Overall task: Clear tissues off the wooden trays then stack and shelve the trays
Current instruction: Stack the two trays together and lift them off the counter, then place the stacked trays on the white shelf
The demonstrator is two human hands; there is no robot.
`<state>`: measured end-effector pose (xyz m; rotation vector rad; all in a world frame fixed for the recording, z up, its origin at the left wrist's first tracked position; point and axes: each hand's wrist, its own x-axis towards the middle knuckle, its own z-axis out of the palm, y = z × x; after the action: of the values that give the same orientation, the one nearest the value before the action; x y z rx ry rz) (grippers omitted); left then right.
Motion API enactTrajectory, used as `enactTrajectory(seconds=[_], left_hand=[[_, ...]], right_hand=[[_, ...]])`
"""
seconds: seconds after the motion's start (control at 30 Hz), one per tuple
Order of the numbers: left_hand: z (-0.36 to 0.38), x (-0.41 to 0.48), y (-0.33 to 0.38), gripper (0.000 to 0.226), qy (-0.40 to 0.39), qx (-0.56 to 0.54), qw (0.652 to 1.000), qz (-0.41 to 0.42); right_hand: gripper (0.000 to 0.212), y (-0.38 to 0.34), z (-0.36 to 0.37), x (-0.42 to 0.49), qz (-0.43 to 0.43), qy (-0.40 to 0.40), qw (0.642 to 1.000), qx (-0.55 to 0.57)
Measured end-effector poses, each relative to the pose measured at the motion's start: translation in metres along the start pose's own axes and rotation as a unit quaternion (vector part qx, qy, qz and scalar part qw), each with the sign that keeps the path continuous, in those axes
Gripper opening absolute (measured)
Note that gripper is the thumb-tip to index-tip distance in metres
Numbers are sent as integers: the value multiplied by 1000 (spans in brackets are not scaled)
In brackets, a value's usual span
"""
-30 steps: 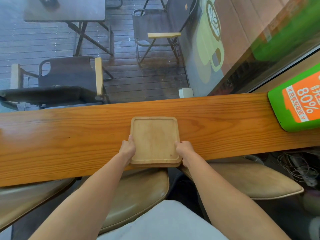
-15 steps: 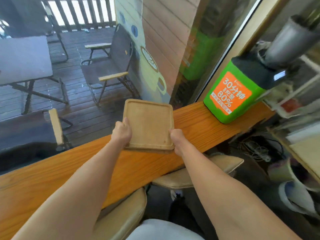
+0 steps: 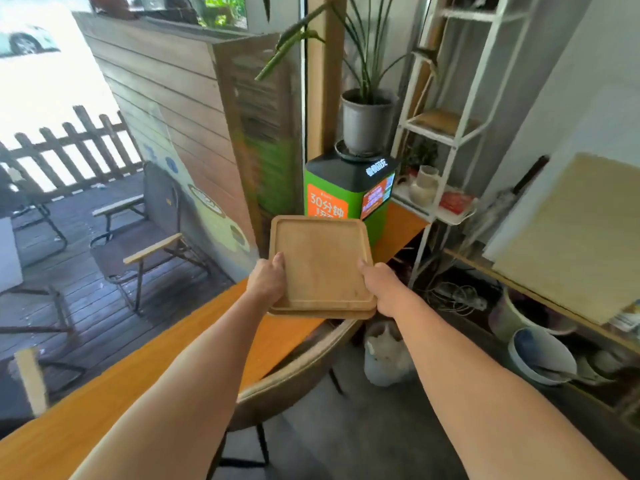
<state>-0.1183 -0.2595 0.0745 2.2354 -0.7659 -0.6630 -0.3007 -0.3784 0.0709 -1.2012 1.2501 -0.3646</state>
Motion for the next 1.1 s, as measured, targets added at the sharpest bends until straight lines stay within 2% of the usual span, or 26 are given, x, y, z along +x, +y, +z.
enactTrajectory(seconds=[0.13, 0.33, 0.57, 0.73, 0.97, 1.1], left_hand=[[93, -38, 65, 55, -34, -50, 998, 23], [208, -87, 170, 51, -138, -2, 986, 92], [290, -95, 253, 63, -175, -17, 980, 92], [340, -66, 313, 64, -198, -24, 974, 109], [422, 18, 392, 70, -200, -11, 973, 118], [453, 76, 454, 68, -187, -10, 976, 110]], right_hand=[[49, 24, -121, -20, 18, 52, 998, 31], [52, 57, -279, -60, 40, 135, 988, 59], [45, 62, -378, -67, 35, 205, 972, 109], [47, 50, -432, -27, 38, 250, 958, 132], [39, 3, -510, 77, 15, 277, 956, 94], [50, -45, -561, 154, 27, 271, 960, 67]])
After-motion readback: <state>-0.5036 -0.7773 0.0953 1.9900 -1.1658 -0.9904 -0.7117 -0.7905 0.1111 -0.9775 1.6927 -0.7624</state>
